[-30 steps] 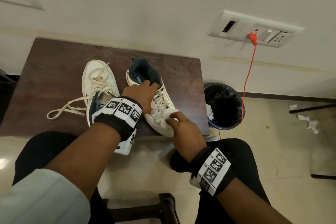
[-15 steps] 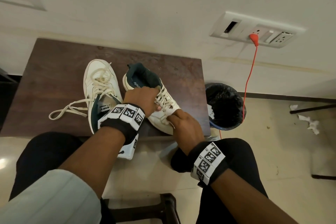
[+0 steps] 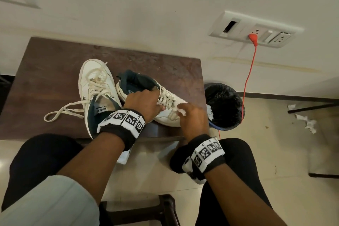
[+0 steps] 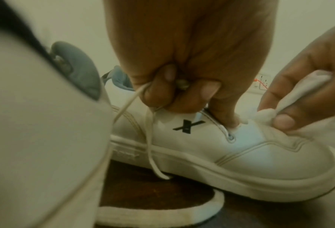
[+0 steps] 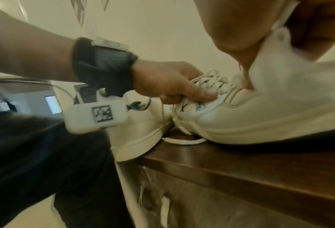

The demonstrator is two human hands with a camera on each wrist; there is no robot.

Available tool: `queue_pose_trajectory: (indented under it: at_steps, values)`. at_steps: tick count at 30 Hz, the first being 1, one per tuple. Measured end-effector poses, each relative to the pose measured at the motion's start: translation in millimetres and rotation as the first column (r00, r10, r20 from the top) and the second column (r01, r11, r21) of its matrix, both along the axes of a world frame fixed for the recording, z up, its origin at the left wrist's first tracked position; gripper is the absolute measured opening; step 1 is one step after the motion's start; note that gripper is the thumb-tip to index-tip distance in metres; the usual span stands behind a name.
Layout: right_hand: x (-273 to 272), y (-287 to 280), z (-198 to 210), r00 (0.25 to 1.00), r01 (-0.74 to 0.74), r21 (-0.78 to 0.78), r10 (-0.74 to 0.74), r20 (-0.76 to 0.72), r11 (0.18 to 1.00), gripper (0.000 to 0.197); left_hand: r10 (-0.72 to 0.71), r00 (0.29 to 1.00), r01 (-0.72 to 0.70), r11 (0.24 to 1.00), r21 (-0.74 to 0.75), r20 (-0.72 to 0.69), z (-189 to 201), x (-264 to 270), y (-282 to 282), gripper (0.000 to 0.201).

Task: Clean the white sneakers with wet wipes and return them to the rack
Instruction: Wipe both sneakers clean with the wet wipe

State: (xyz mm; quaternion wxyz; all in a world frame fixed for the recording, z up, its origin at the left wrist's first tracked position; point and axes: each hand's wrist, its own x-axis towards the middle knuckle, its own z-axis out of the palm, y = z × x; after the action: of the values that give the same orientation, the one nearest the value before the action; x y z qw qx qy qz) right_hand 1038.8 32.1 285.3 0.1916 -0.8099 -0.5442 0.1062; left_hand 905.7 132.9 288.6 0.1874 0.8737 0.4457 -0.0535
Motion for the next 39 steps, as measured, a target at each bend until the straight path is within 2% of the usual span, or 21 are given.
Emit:
queue_pose_trajectory:
  at_steps: [3,5,10,12,14,17,19,21,23,27,30,31,33,35,37,39]
  values:
    - [-13.8,-19.1,-7.0,0.984,-0.175,-0.013,0.176,0.025,0.984,0.019,0.006,1.0,-0.006,1.0,-0.012,-0.009,1.1,0.3,2.0,0.043]
    - [-11.2,-24.7,-9.7,0.975,-0.21,-0.057,0.213,0.061,0.976,0.017,-0.003,1.0,0.003,1.0,-0.028,-0.017,1.3,0.4,0.9,0.042]
    - [13.4,-2.5,1.2,0.996,0.014,-0.006,-0.014,0.086,1.0,0.019,0.035,0.999,-0.036,0.991,-0.131,-0.008,4.1,6.1,-2.7,0.045]
    - [15.4,2.9,7.4,0.998,0.017,0.052,-0.021,0.066,0.998,0.024,0.089,0.996,-0.094,0.973,-0.21,-0.031,10.5,9.8,2.4,0.047]
    - [10.3,0.2,13.1,0.999,0.003,0.108,-0.008,0.039,0.994,0.033,0.16,0.987,-0.16,0.922,-0.353,-0.029,17.6,13.7,9.8,0.043]
    - [-2.1,-11.5,20.7,0.998,0.049,0.214,-0.054,0.016,0.976,0.041,0.269,0.963,-0.231,0.803,-0.55,-0.011,24.5,20.4,19.4,0.033]
    - [-9.0,-18.5,20.0,0.995,0.095,0.247,-0.092,-0.025,0.964,0.044,0.344,0.939,-0.278,0.734,-0.62,-0.014,28.7,22.0,22.0,0.036]
    - [-15.1,-22.3,14.2,0.995,0.102,0.259,-0.1,-0.018,0.961,0.041,0.386,0.922,-0.289,0.71,-0.642,0.011,32.4,20.9,24.7,0.039]
    - [-20.2,-23.0,8.7,0.993,0.109,0.25,-0.115,0.013,0.962,0.036,0.392,0.919,-0.286,0.729,-0.622,0.036,34.3,17.3,27.9,0.04]
    - [-21.9,-13.1,10.3,0.99,0.142,0.229,-0.137,-0.037,0.963,0.027,0.409,0.904,-0.248,0.741,-0.624,0.126,29.2,6.7,30.7,0.033]
    - [-18.8,-6.1,13.4,0.99,0.144,0.195,-0.138,-0.041,0.97,0.025,0.363,0.925,-0.235,0.781,-0.579,0.115,29.4,4.2,25.0,0.037]
    - [-18.7,-5.3,14.4,0.989,0.146,0.182,-0.14,-0.042,0.972,0.025,0.33,0.939,-0.241,0.829,-0.505,0.093,31.3,4.1,22.2,0.04]
    - [-18.3,-5.4,16.9,0.988,0.152,0.158,-0.147,-0.045,0.976,0.025,0.252,0.967,-0.239,0.942,-0.234,0.028,35.2,4.3,17.7,0.045]
    - [-22.9,-3.7,19.0,0.989,0.144,0.133,-0.139,-0.043,0.981,0.024,0.23,0.973,-0.23,0.973,-0.027,-0.022,36.2,2.4,13.2,0.055]
    - [-35.3,-0.8,23.3,0.994,0.09,0.092,-0.085,-0.063,0.992,0.023,0.239,0.97,-0.238,0.971,0.03,-0.044,34.5,1.1,9.3,0.054]
    - [-52.6,-1.6,30.8,0.998,-0.008,0.03,0.009,-0.06,1.0,0.029,0.243,0.968,-0.241,0.969,0.045,-0.054,32.0,0.6,6.1,0.041]
